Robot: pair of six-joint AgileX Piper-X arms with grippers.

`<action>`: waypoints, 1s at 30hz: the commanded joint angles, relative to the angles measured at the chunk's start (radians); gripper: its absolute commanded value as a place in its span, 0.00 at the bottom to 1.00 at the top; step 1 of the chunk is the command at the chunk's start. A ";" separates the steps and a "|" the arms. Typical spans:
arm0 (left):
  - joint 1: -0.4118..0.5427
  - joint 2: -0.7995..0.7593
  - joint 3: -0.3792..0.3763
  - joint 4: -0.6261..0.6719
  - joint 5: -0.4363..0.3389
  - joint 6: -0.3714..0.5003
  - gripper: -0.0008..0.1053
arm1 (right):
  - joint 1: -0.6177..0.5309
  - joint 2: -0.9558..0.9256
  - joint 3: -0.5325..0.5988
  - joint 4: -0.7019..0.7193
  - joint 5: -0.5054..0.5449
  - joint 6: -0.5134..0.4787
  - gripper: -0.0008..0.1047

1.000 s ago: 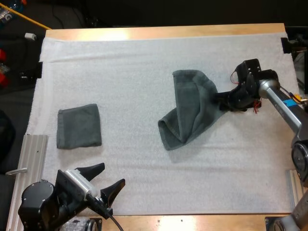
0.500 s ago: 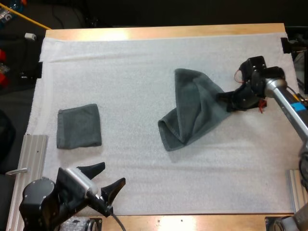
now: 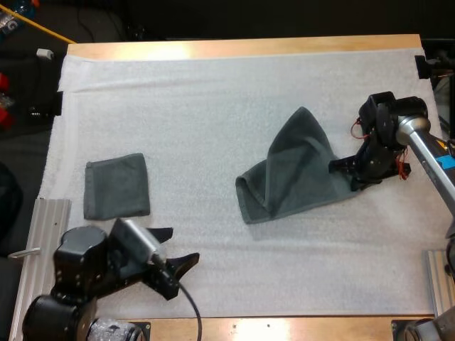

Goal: Pick towel from pile, fold and stack

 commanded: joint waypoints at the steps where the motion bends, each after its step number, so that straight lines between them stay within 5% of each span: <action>1: -0.031 0.022 0.001 -0.033 -0.038 0.008 0.66 | 0.005 -0.022 -0.003 0.017 0.000 -0.011 0.01; 14: -0.316 0.379 0.001 -0.278 -0.219 0.015 0.66 | 0.039 -0.076 0.034 -0.022 0.007 0.020 0.01; 22: -0.346 0.612 -0.005 -0.393 -0.295 0.015 0.66 | 0.039 -0.077 0.109 -0.061 0.007 0.018 0.01; 30: -0.346 0.796 -0.088 -0.402 -0.391 0.051 0.63 | 0.039 -0.077 0.136 -0.086 0.007 0.018 0.01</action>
